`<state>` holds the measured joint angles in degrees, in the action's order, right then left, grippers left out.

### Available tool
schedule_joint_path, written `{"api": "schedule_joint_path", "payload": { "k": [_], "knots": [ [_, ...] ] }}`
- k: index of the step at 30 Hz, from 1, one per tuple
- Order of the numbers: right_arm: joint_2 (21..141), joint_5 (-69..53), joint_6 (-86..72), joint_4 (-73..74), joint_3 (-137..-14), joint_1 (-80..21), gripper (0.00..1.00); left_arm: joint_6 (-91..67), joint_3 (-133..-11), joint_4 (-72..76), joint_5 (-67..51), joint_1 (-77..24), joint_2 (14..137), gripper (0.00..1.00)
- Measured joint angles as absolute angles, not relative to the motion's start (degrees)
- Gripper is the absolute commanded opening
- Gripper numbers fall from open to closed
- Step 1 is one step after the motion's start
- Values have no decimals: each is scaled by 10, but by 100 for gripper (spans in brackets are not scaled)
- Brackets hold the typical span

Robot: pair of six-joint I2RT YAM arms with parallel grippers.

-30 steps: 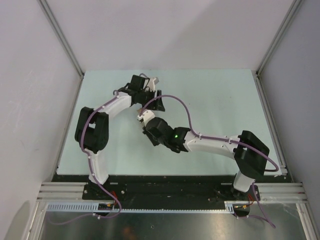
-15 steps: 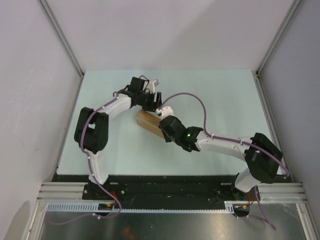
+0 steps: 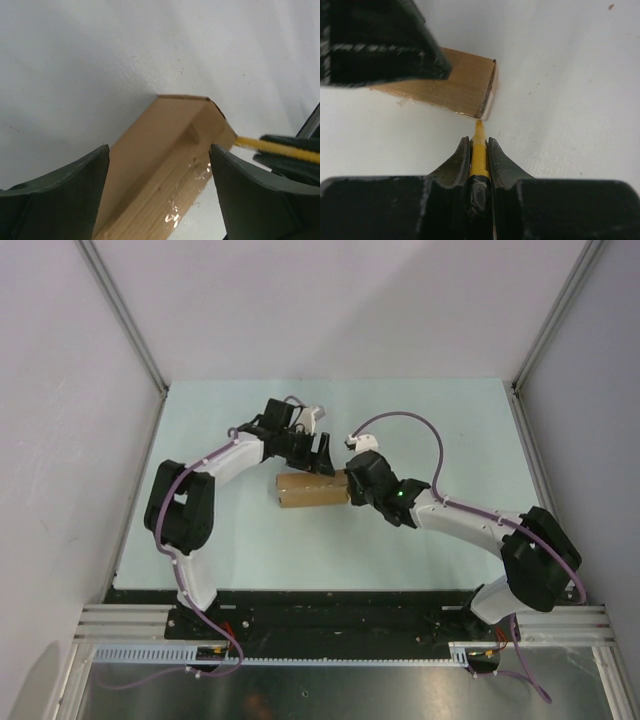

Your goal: Unpack the express box

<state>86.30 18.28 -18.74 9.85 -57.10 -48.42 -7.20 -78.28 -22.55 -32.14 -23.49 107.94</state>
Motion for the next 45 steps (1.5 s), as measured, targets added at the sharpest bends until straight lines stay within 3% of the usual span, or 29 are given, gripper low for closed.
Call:
{"api": "schedule_joint_path", "payload": {
  "k": [10, 22, 33, 36, 42, 45],
  "knots": [
    [847, 138, -205, 94, -570, -456, 0, -12, -773, -231, -312, -241, 1026, 87],
    [737, 74, -244, 135, -555, -398, 0, 152, -735, -232, -221, -315, 996, 88],
    [730, 56, -275, 120, -548, -368, 0, 258, -680, -161, -154, -347, 996, 85],
    [745, 53, -283, 99, -547, -366, 0, 275, -668, -148, -150, -352, 996, 78],
    [767, 51, -296, 67, -544, -365, 0, 301, -667, -124, -145, -354, 996, 49],
    [782, 57, -299, 46, -544, -365, 0, 313, -666, -120, -141, -355, 996, 41]
  ]
}}
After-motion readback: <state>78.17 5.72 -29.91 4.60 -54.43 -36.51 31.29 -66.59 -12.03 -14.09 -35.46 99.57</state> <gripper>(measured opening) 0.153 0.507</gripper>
